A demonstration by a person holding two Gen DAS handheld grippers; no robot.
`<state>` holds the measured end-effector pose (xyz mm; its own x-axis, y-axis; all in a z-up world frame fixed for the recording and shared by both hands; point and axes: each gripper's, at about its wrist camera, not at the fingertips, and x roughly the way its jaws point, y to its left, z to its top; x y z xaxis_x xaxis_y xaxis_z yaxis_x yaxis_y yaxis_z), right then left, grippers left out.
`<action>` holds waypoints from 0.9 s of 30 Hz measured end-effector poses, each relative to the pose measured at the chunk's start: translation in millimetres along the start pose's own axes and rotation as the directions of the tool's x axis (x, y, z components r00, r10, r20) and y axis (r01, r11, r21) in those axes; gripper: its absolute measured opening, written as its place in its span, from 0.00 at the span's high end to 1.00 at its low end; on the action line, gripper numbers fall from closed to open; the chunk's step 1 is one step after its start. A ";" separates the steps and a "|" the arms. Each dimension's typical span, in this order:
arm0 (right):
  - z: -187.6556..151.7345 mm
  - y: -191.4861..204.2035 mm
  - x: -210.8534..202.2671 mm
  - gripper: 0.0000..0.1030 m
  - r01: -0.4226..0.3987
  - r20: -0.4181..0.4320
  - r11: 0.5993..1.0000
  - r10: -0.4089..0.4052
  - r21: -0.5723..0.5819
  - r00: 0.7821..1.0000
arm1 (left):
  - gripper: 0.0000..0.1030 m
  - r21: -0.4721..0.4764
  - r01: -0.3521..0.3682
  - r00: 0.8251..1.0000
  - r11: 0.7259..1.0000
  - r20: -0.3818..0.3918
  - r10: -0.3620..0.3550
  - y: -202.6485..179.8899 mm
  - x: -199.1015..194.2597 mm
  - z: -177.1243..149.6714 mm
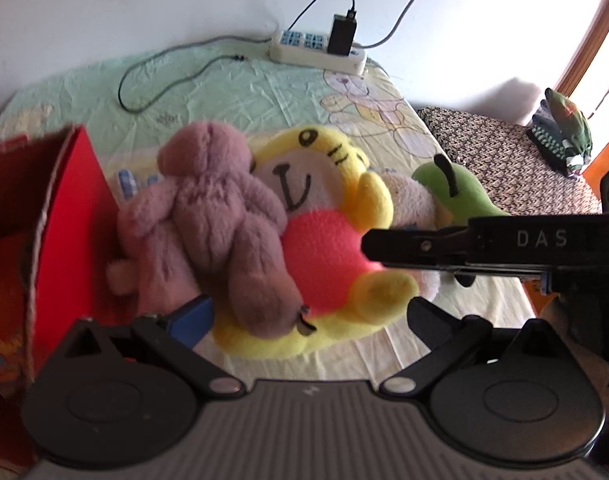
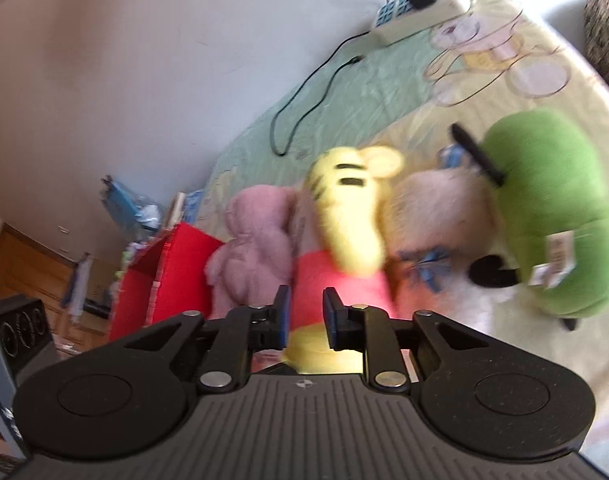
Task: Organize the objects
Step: 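Lift the yellow tiger plush with the right gripper toward the red box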
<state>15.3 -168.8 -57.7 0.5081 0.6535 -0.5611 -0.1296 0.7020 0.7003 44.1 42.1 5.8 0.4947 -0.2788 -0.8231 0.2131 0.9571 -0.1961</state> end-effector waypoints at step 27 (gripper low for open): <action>-1.3 -15.3 10.8 0.78 -0.029 0.003 0.999 0.029 0.018 1.000 | 0.01 -0.014 0.097 0.991 0.995 -0.092 -0.098 -8.1 26.8 -2.9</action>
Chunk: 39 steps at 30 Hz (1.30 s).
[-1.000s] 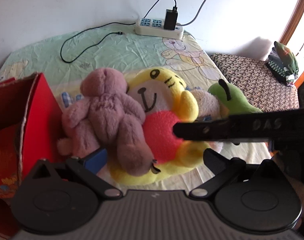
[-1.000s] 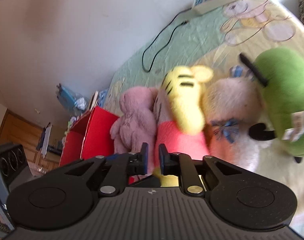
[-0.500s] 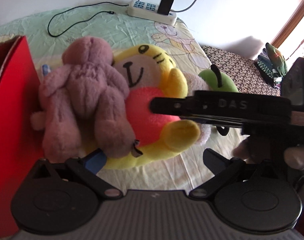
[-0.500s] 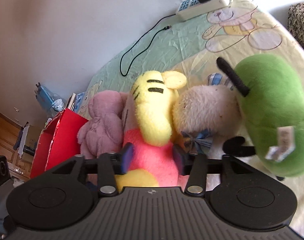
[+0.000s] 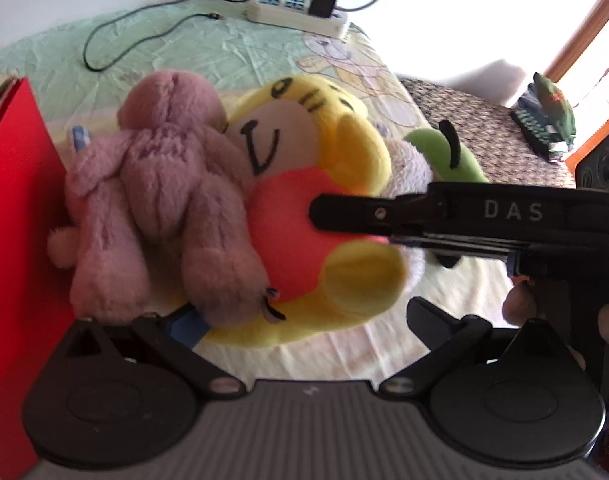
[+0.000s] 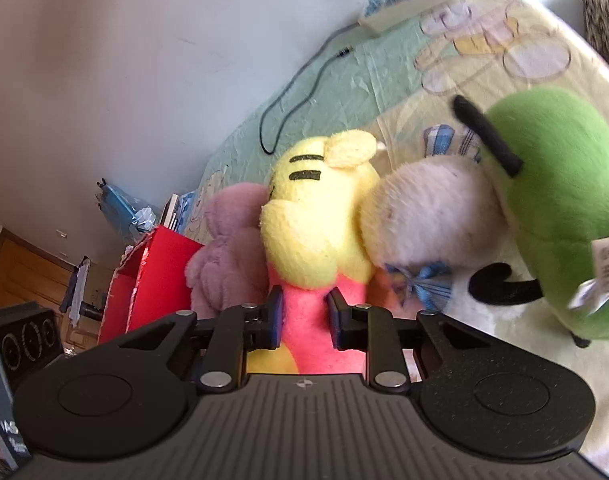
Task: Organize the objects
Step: 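Lift the yellow tiger plush with the right gripper toward the red box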
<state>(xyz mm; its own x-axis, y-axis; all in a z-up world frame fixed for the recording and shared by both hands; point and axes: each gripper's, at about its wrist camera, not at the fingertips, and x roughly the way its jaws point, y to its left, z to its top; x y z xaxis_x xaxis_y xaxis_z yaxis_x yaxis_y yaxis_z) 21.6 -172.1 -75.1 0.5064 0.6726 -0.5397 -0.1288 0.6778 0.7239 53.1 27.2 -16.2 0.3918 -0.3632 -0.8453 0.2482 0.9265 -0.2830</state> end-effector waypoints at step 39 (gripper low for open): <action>-73.8 -1.9 -56.2 0.64 -0.026 -0.070 0.999 0.024 -0.031 0.997 | 0.13 -0.011 0.182 0.979 0.983 -0.086 -0.183 -15.9 1.2 -73.1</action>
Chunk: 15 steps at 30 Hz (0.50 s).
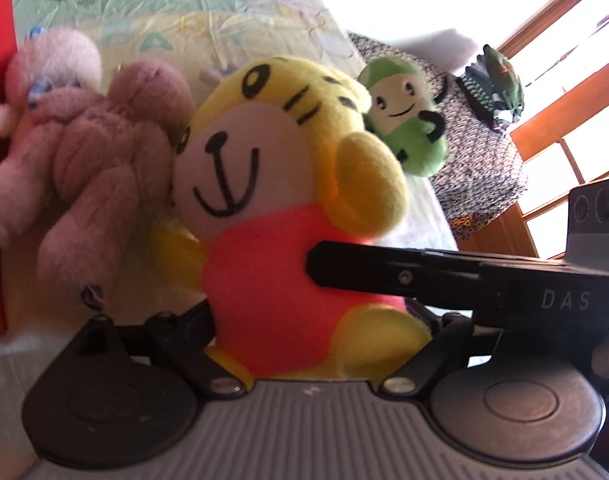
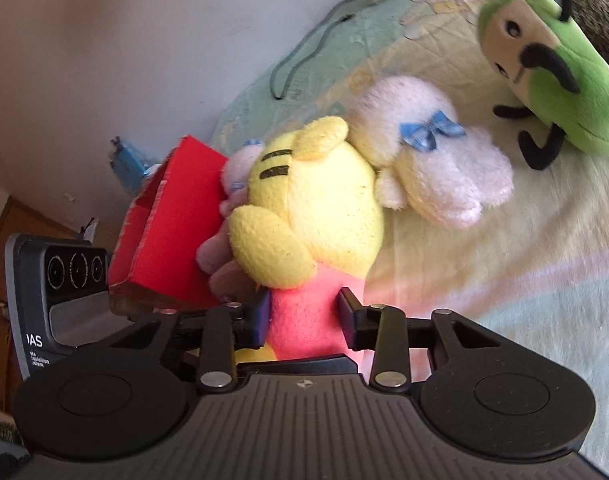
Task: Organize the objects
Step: 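Lift the yellow tiger plush with the right gripper toward the red box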
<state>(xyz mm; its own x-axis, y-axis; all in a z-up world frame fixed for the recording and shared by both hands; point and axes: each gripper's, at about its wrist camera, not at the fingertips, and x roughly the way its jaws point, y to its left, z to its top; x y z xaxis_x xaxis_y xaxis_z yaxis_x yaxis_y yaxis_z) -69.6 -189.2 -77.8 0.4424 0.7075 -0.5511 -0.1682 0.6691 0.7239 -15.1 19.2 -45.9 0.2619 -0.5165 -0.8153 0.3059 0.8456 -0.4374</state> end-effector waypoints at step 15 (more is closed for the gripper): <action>13.4 49.7 -48.1 0.65 -0.226 0.123 0.968 0.239 -0.111 0.963 | 0.13 0.101 -0.070 0.961 0.992 0.273 0.040 -43.9 -97.9 -6.5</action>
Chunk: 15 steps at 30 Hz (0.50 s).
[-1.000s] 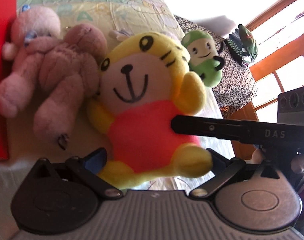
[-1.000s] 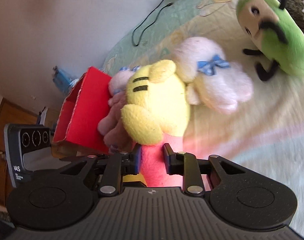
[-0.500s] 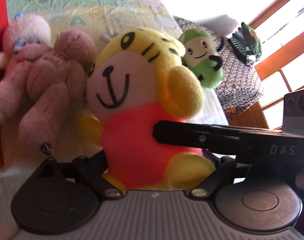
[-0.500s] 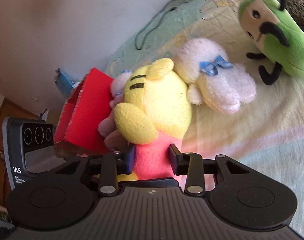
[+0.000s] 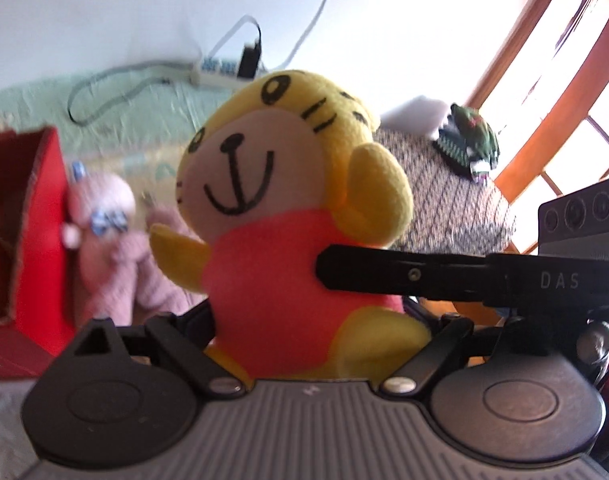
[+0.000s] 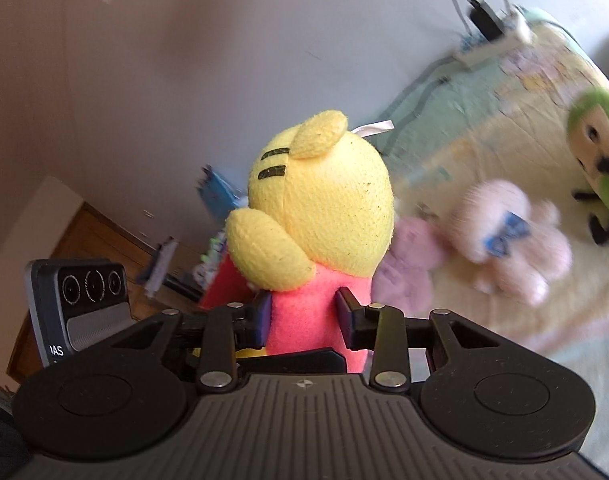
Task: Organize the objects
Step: 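Lift the yellow tiger plush with the right gripper toward the red box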
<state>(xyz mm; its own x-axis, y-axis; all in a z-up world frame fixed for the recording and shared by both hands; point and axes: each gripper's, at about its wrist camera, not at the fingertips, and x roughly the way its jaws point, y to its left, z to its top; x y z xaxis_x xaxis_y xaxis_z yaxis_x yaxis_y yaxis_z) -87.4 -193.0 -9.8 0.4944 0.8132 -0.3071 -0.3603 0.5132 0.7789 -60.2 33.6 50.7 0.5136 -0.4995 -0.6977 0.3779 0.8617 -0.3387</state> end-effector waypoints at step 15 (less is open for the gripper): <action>8.3 69.5 65.6 0.64 -0.034 0.036 0.995 0.038 -0.098 0.999 | 0.13 -0.027 -0.034 0.990 0.999 0.137 0.037 70.0 -65.6 11.0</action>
<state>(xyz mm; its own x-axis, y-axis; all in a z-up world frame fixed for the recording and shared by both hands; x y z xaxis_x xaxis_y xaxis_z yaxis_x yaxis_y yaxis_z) -73.4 -106.2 28.7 0.5086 0.8216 -0.2576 -0.4530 0.5097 0.7314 -58.9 125.6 79.7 0.6284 -0.4744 -0.6165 0.3389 0.8803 -0.3320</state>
